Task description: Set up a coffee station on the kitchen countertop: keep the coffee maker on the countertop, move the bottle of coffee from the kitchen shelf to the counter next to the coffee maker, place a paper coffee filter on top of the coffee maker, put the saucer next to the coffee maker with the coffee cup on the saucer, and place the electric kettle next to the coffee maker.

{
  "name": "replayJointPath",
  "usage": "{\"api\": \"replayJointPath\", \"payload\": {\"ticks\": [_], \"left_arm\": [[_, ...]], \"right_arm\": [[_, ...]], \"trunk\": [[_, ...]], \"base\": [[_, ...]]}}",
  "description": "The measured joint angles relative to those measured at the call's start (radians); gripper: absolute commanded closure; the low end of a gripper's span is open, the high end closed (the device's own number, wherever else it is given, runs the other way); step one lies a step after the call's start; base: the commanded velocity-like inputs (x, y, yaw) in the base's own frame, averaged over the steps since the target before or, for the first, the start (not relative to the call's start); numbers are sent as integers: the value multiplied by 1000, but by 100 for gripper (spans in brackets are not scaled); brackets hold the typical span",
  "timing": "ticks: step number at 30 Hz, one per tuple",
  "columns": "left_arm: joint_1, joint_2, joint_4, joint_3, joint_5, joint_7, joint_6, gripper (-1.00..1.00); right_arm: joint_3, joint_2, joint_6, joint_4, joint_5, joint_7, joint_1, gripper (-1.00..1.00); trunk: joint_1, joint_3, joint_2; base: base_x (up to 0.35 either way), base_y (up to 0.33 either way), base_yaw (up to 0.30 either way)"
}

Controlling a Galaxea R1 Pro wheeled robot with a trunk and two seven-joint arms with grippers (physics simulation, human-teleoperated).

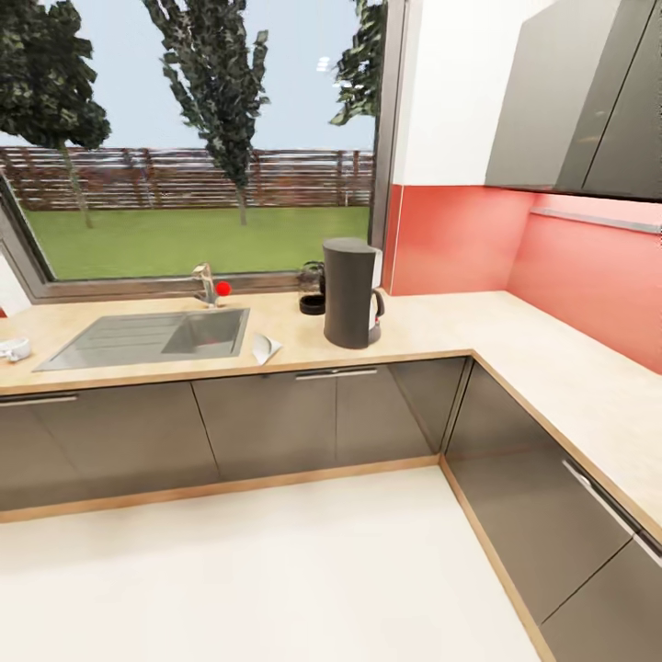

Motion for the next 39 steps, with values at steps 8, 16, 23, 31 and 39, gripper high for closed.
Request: {"api": "replayJointPath", "payload": {"ticks": [8, 16, 23, 31, 39], "left_arm": [[0, 0, 1, 0, 1, 0, -1, -100], [0, 0, 1, 0, 0, 0, -1, -100], [0, 0, 1, 0, 1, 0, -1, -100], [0, 0, 2, 0, 0, 0, -1, -100], [0, 5, -10, 0, -3, 2, 5, -100]], "right_arm": [[1, 4, 0, 0, 0, 0, 0, -100], [0, 3, 0, 0, 0, 0, 0, -100], [0, 2, 0, 0, 0, 0, 0, -100], [-1, 2, 1, 0, 0, 0, 0, -100], [5, 7, 35, -7, 11, -20, -1, -100]], "trunk": [[0, 13, 0], [0, 26, 0], [0, 38, 0], [0, 48, 0], [0, 50, 0]], "base": [[0, 0, 0], [0, 0, 0], [0, 0, 0], [0, 0, 0], [0, 0, 0]]}}
